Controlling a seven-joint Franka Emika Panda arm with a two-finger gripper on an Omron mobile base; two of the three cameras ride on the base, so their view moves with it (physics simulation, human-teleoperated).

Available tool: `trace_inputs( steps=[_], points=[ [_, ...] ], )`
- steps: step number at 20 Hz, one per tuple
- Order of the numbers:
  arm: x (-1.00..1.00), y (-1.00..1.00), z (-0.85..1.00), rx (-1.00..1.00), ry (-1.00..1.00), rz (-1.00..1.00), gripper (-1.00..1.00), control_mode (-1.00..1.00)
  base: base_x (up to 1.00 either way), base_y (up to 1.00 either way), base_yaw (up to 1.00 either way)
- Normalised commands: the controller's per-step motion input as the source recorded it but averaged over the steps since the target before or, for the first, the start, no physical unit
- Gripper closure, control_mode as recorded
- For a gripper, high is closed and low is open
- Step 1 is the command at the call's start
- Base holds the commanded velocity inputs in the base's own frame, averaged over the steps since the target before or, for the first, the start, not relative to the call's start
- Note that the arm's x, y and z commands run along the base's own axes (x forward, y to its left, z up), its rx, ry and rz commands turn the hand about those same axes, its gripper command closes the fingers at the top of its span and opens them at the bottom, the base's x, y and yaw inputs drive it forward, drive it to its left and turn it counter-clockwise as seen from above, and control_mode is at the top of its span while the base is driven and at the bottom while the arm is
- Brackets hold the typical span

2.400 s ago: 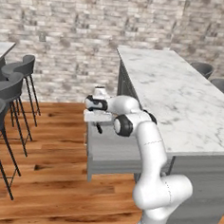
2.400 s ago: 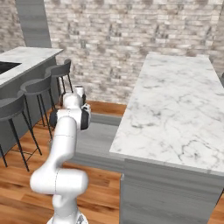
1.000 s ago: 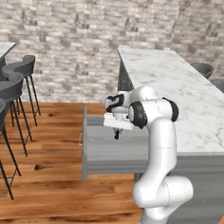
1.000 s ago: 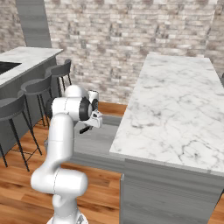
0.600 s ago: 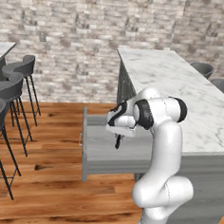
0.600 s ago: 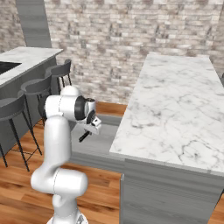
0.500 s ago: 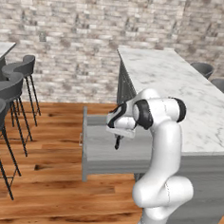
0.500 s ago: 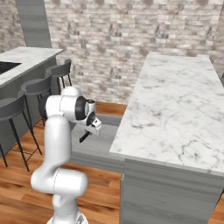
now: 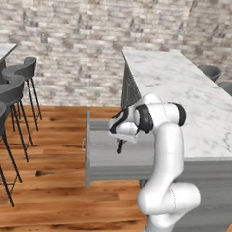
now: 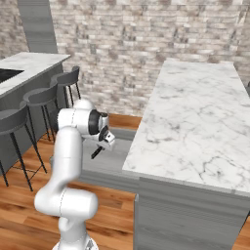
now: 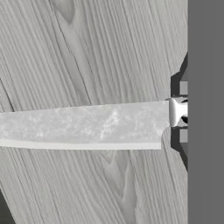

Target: Pick up the metallic utensils from the counter and place them in the open drawer. Make sure not to pick up any wooden utensils.

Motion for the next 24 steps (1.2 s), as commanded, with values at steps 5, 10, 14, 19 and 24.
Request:
trace_inputs(
  steps=[5,10,14,19,24],
  points=[
    [0.43,0.00,-0.40,0.00,0.01,0.00,1.00,-1.00,0.00,0.00,0.00],
    [0.28,0.00,-0.46,0.00,0.00,0.00,1.00,-1.00,0.00,0.00,0.00],
    [0.28,0.00,-0.46,0.00,0.00,0.00,1.00,-1.00,0.00,0.00,0.00],
    [0.28,0.00,-0.39,0.00,0.00,0.00,1.00,-1.00,0.00,0.00,0.00],
    [0.01,0.00,-0.34,0.00,-0.03,0.00,-1.00,-1.00,0.00,0.00,0.00]
  ],
)
